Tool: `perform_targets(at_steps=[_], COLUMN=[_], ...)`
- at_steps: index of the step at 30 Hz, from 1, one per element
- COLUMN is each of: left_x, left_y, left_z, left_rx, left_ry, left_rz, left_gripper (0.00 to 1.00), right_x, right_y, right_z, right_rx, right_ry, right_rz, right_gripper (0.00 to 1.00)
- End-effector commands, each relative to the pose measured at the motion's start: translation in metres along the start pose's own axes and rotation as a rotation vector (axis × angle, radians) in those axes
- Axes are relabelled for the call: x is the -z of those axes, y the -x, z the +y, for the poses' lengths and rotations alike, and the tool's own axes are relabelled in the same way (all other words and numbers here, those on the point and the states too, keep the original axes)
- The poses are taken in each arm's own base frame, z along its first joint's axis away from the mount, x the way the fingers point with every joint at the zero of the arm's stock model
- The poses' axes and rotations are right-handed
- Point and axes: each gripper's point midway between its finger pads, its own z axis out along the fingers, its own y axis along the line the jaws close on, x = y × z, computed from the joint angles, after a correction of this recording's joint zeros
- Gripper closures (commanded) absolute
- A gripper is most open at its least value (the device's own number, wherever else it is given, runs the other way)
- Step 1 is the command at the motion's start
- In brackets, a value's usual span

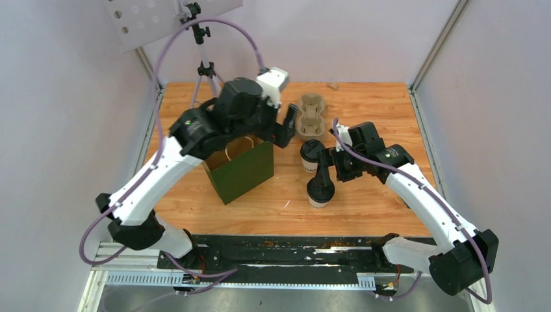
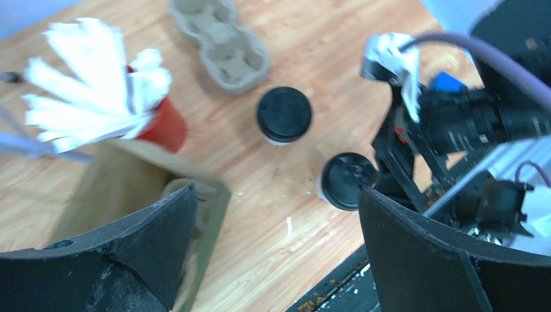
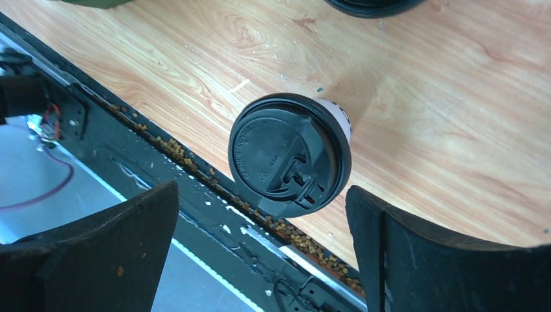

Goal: Pack the takeout coffee

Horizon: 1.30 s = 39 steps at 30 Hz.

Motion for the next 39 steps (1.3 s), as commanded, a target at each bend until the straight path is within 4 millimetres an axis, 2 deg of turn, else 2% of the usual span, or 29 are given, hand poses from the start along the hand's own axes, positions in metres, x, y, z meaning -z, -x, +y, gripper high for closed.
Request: perform_targets(at_steps=[1, 5, 9, 15, 21, 29, 35, 39], left_x=[0.053, 0.089, 0.118, 0.149, 0.157, 0.161, 0.161, 0.163], left_y=[-0.001, -0.018, -0.05, -0.074, -0.103, -0.121, -0.121, -0.125], left_z=[0.052, 0.091, 0.13, 0.158, 0.169, 0.172, 0.172, 0.173], left_rx=[0.058, 0.099, 0.185, 0.288, 0.409, 0.479, 0.487, 0.516], left_ry=[0.172, 0.304, 0.417, 0.529, 0.582, 0.627, 0.62, 0.637], left_rz=[0.003, 0.041, 0.154, 0.172, 0.203, 0.203, 0.121, 0.149], left_gripper=[0.0, 0.0, 0.0, 0.01, 0.08, 0.1, 0.0, 0.0], right_x=[0.004, -0.004, -0.01, -0.019, -0.023, -0.033, -0.034, -0.034], right_y=[0.023, 0.018, 0.014, 0.003, -0.006, -0.01, -0.006, -0.007], right_z=[0.002, 0.001, 0.004, 0.005, 0.002, 0.001, -0.006, -0.009], right_rx=[0.15, 0.179, 0.204, 0.192, 0.177, 0.181, 0.194, 0.204], right_ry=[-0.095, -0.154, -0.211, -0.224, -0.238, -0.244, -0.306, -0.327], right_rz=[-0.069, -0.008, 0.039, 0.087, 0.109, 0.124, 0.125, 0.127], right_gripper=[0.0, 0.0, 0.0, 0.02, 0.05, 0.05, 0.04, 0.02])
